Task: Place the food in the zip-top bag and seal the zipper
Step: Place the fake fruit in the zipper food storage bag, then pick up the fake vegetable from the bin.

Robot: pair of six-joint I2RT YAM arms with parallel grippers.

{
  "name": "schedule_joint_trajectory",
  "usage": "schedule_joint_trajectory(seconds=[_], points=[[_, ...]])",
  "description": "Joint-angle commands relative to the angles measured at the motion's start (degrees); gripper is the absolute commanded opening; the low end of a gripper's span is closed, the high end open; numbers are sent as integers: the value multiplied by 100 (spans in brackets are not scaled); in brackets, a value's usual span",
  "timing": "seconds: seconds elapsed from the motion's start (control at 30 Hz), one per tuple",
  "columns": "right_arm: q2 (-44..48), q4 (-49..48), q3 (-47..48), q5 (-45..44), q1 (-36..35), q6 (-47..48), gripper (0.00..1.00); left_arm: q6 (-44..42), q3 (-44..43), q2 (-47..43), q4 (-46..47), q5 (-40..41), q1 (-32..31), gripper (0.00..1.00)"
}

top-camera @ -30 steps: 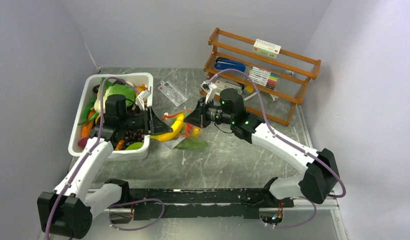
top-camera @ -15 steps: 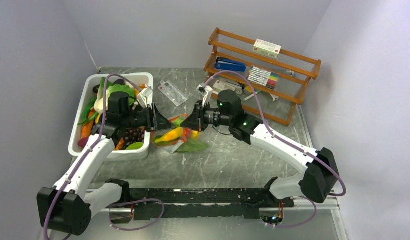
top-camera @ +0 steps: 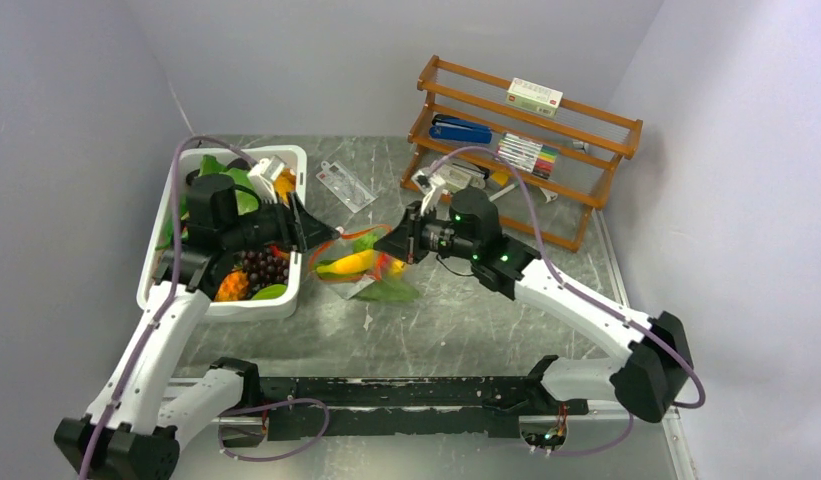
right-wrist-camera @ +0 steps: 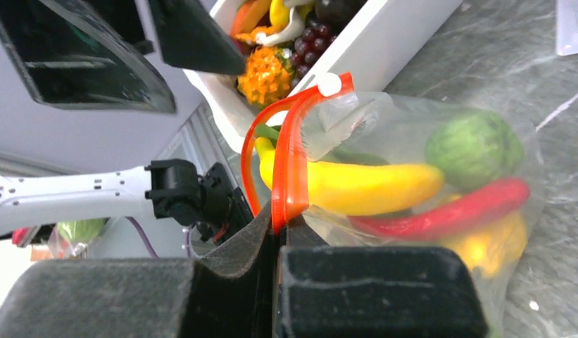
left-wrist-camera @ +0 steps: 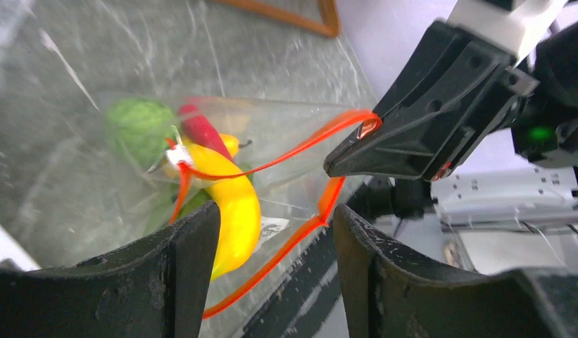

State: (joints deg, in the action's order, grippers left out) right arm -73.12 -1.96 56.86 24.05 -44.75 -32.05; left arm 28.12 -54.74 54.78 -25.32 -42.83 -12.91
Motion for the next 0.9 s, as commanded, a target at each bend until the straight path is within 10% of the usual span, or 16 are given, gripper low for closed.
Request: schedule_joint_trajectory(seconds=[0.0, 0.63, 0.87], points=[[585, -558, -226, -349, 126, -422, 0, -368, -622, -386, -664, 1219, -28, 59], [849, -79, -402, -569, 131, -535, 0, -524, -1327, 479, -1666, 6091, 17, 59], [1016, -5, -457, -577, 136, -436, 0, 1257, -487, -53, -336, 5629, 60, 47]])
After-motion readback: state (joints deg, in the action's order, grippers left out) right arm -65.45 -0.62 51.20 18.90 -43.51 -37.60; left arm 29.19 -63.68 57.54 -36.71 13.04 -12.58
